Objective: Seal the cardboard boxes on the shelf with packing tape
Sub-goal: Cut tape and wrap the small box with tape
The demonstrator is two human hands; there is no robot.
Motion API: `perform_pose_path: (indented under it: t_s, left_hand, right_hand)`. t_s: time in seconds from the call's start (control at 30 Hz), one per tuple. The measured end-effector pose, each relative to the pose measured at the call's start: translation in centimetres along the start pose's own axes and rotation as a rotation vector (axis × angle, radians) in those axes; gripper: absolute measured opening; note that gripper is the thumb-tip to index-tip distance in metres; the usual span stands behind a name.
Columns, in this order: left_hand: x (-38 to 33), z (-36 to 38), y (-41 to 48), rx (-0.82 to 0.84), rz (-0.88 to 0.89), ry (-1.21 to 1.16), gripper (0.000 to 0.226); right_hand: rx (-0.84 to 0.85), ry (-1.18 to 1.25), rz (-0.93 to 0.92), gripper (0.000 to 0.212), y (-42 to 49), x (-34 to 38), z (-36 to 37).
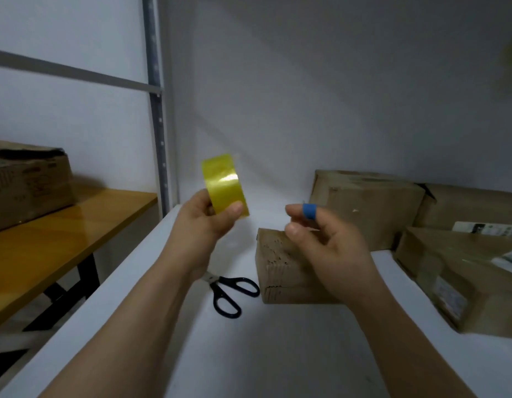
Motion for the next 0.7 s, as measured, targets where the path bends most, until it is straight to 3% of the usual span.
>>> perform_pose_path:
  t_s: [0.07,0.23,0.33,0.47,0.6,0.7]
  left_hand:
    - [-0.2,2.9,-1.9,0.137,0.026,-0.013,0.032]
    - [-0.5,6.2,-4.7,0.367,0.155,0.079,0.043]
    - [-1.4,4.6,-3.6,0.317,0.206,0.015,0.060]
    - [-4.0,3.5,-3.7,0.325,0.428,0.009,0.080]
    - [-4.6,4.1,-4.6,0.355,0.531,0.097,0.057]
    - [-4.8,4.0,-4.6,0.312,0.599,0.153,0.035]
  right_hand:
    - [0.036,0.120,-0.030,0.048,-0.2,1.0,1.3]
    - [0.005,0.291,-0.130,0.030,-0.6,2.7,1.1]
    - [0.032,0.361,-0.136,0.025,-0.9,2.6,0.3]
    - [0.050,0.239,-0.192,0.020,-1.0,2.9,0.4]
    - [0.046,0.092,-0.229,0.026,-1.0,2.4,0.4]
    - [0.051,-0.152,-0.303,0.032,-0.9,2.0,0.3]
Point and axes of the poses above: each hand's wrist, its own y-axis towards the middle knuckle, its own z-axis out of the palm, x = y × z, the point moved 9 cm from there along y, towards the middle knuckle, and after that the axes turned 11 degrees about -x, right-handed, at the moved point
